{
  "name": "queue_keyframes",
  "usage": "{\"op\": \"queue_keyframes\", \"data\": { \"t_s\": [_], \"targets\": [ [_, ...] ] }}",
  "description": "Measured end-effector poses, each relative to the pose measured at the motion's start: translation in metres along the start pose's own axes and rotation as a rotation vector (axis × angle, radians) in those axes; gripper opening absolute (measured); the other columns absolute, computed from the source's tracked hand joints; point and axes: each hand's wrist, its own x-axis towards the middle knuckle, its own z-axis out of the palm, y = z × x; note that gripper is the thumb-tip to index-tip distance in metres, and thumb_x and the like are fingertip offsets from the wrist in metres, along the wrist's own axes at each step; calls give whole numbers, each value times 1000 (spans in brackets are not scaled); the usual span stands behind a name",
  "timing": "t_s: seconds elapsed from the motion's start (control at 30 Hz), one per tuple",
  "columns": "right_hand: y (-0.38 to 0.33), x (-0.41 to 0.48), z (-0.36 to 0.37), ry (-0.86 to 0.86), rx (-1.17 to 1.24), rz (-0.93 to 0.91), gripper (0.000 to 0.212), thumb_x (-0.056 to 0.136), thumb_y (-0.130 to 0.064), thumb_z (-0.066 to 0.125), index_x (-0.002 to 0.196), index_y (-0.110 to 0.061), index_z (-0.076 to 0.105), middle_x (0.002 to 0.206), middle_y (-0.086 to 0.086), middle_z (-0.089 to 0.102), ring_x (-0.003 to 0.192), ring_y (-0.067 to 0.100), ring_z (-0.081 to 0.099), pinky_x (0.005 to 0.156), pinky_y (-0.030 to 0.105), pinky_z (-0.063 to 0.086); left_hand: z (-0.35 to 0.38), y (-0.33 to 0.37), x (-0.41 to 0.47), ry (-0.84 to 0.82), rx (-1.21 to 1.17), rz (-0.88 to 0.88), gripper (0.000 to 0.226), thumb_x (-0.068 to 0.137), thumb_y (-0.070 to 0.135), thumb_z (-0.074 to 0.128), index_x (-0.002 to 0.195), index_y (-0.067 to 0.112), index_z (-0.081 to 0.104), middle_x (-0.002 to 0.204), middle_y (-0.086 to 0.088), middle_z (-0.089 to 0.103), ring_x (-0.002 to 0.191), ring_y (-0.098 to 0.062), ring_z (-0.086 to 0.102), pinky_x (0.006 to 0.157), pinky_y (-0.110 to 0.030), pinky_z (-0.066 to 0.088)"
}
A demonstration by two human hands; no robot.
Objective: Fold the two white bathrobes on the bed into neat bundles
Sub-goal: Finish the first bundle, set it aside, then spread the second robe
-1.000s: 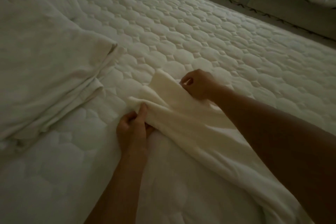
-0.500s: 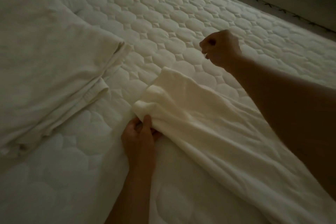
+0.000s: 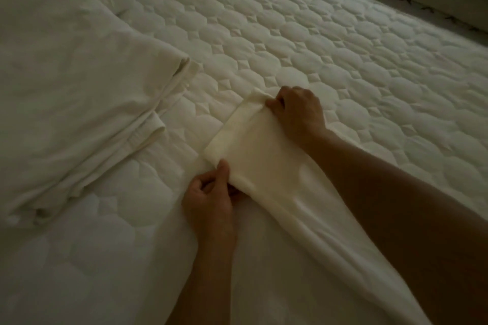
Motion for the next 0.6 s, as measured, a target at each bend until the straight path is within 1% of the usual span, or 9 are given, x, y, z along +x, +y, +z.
{"op": "queue_keyframes", "data": {
  "t_s": [0.07,0.17,0.23,0.3,0.37,0.47,0.53,0.57,0.6],
  "targets": [
    [4,-5,6,29,-58,-1,38,104,-44,46,111,-11,62,107,12,64,99,31,58,82,40,44,1,4,-4,-22,-6,-23,30,83,35,81,88,8,71,68,-11,75,55,-22,71,52,-31,59],
    [-4,-14,12,50,-148,32,41,106,-45,36,129,-15,53,118,11,63,108,32,56,93,42,39,3,5,0,-29,16,-19,22,83,28,82,87,9,71,67,-10,75,50,-20,68,53,-31,58],
    [-7,-30,9,37,-105,76,50,105,-48,33,144,-18,44,135,10,57,125,32,50,108,49,30,4,2,2,-10,48,12,21,84,28,80,83,11,69,60,-6,72,43,-15,63,45,-26,54],
    [-10,-60,-1,13,7,44,60,104,-51,31,156,-21,28,156,8,41,144,30,34,121,55,12,5,0,2,23,95,57,26,86,32,77,85,8,69,58,-7,66,35,-10,55,37,-21,45],
    [-1,-110,-18,-20,91,-30,63,105,-52,32,160,-24,20,164,6,27,152,26,21,123,56,2,8,-1,-2,38,131,87,32,84,40,75,84,8,68,58,-7,64,30,-8,49,33,-19,39],
    [38,-195,-54,-130,132,-43,59,106,-50,32,160,-32,17,166,5,25,153,23,18,123,53,0,2,4,4,29,136,54,41,77,54,75,69,19,57,44,5,57,27,-7,45,32,-19,34],
    [83,-253,-89,-176,135,44,57,106,-48,33,159,-33,20,164,2,28,152,20,21,124,49,4,-6,7,0,-60,182,-1,63,63,82,69,74,21,59,48,7,56,32,-7,47,36,-20,38],
    [108,-281,-105,-193,141,101,54,106,-47,35,158,-32,25,162,1,32,149,19,24,124,45,8,-9,6,-1,-83,229,27,76,54,93,64,82,23,63,58,9,61,41,-7,55,43,-23,47],
    [130,-305,-120,-209,151,154,51,106,-45,39,155,-30,33,158,1,38,146,19,30,123,42,15,-15,3,-12,-88,324,128,82,53,98,58,89,25,65,72,11,66,57,-7,63,58,-26,56]
  ]
}}
